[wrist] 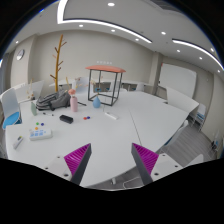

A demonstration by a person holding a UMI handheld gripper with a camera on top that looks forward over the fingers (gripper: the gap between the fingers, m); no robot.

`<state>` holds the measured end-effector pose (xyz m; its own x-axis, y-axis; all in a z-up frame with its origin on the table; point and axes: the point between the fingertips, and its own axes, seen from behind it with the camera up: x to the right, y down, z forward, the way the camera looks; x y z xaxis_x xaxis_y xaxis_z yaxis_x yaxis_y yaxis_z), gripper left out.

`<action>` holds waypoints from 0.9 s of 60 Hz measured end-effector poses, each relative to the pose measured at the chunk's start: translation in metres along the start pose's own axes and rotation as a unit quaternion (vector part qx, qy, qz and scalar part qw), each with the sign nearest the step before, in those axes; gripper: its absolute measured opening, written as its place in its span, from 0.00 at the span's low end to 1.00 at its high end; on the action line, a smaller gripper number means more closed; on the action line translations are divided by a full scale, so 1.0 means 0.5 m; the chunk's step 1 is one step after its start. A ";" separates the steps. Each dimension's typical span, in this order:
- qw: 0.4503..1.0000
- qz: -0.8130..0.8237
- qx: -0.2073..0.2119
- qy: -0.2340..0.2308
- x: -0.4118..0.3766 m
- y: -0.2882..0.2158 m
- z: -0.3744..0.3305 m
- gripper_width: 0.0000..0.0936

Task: Unplug charger

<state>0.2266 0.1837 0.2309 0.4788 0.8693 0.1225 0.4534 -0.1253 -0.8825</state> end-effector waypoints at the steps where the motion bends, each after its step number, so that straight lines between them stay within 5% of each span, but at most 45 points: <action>1: 1.000 -0.001 -0.001 -0.003 -0.004 0.001 0.000 0.91; 44: 0.963 -0.098 0.004 -0.251 -0.768 0.079 -0.131 0.91; 54: 0.953 -0.123 0.019 -0.276 -0.903 0.107 -0.123 0.91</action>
<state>0.0811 -0.2448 0.1562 -0.1106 0.9907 0.0796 0.4689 0.1226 -0.8747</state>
